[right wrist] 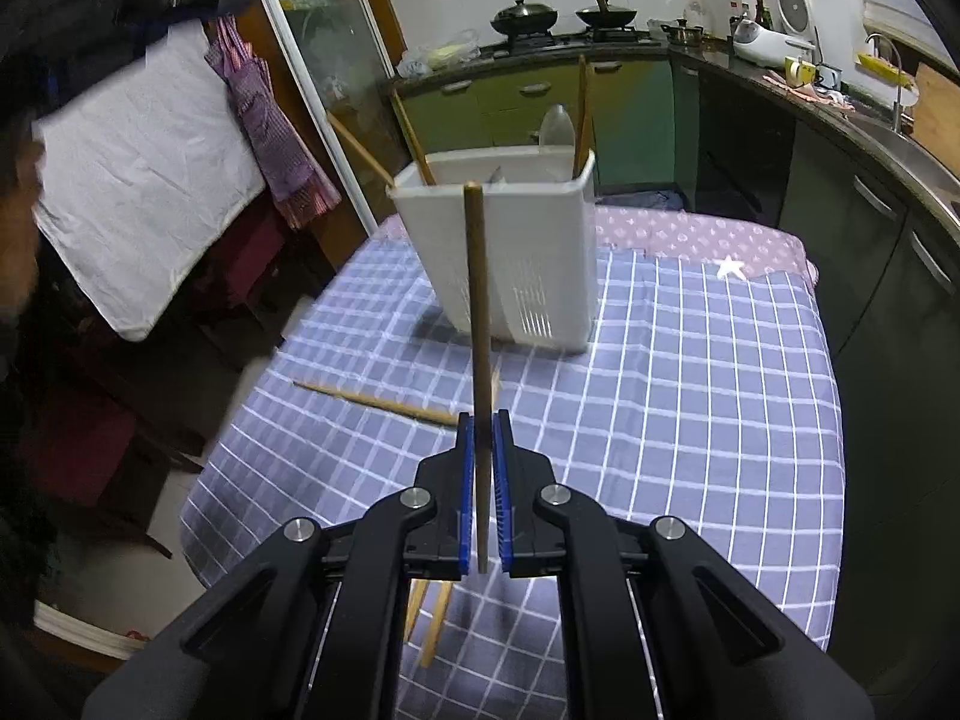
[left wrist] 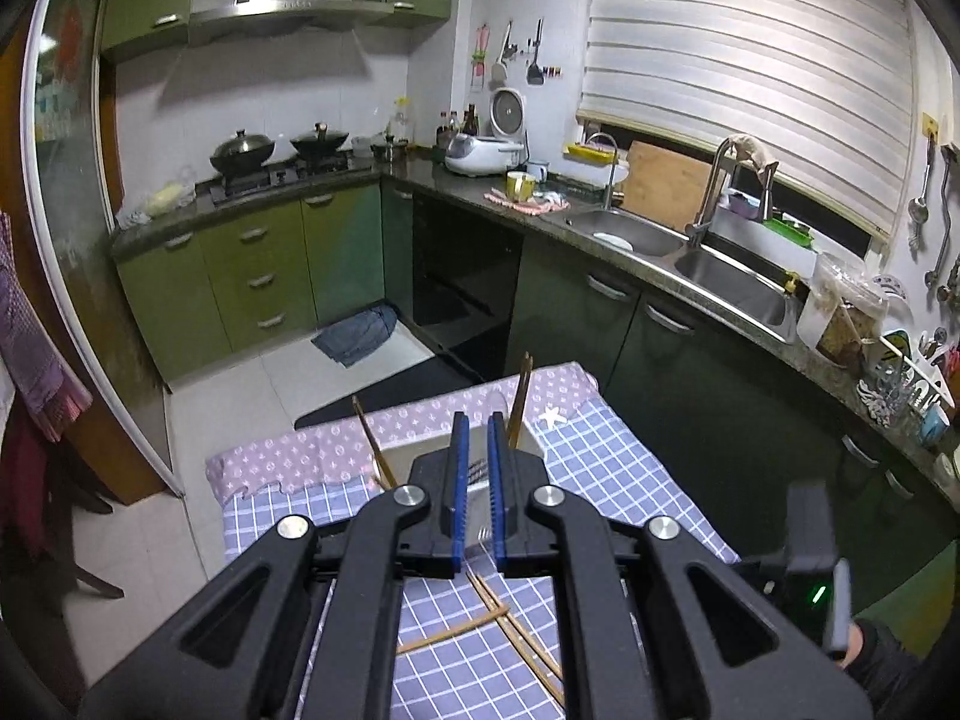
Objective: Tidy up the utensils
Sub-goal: 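Drop the chopstick into the caddy with the left tool while the right tool carries its chopstick, then lower the chopstick into the caddy and open the right tool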
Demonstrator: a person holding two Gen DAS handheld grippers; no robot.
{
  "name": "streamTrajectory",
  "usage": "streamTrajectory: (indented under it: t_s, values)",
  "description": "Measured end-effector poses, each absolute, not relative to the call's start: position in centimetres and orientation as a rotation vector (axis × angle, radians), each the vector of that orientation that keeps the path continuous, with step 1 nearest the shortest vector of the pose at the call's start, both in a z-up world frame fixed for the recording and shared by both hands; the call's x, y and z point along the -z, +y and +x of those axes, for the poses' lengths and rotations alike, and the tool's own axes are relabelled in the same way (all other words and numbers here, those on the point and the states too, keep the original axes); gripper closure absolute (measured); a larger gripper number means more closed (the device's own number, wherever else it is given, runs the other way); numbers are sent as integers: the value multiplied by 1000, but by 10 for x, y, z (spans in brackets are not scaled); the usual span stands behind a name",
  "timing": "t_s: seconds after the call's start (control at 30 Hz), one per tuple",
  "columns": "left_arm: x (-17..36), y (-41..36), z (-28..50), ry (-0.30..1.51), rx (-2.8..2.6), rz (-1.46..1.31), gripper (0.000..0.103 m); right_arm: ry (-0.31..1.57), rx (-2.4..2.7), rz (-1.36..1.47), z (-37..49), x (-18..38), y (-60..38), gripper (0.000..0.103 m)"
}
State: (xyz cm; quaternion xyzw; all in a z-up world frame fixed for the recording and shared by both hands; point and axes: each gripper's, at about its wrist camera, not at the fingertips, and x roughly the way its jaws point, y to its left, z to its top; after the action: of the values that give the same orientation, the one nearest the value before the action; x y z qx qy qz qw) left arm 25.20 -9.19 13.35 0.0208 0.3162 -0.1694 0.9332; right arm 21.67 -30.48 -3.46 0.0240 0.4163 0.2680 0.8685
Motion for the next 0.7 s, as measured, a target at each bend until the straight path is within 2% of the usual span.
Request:
streamTrajectory:
  t_s: [0.3, 0.4, 0.47, 0.57, 0.7]
  values:
    - [-78, -64, 223, 730, 303, -17, 95, 598, -563, 119, 244, -75, -315, 96]
    - [-59, -56, 211, 758, 280, -23, 84, 498, -531, 135, 261, -110, -317, 96]
    - [-46, -51, 205, 789, 272, -27, 82, 470, -509, 139, 276, -124, -315, 96]
    - [-28, -42, 202, 851, 266, -57, 82, 479, -465, 121, 305, -126, -307, 96]
    - [-13, -30, 202, 890, 244, -76, 82, 591, -436, 87, 346, -95, -290, 96]
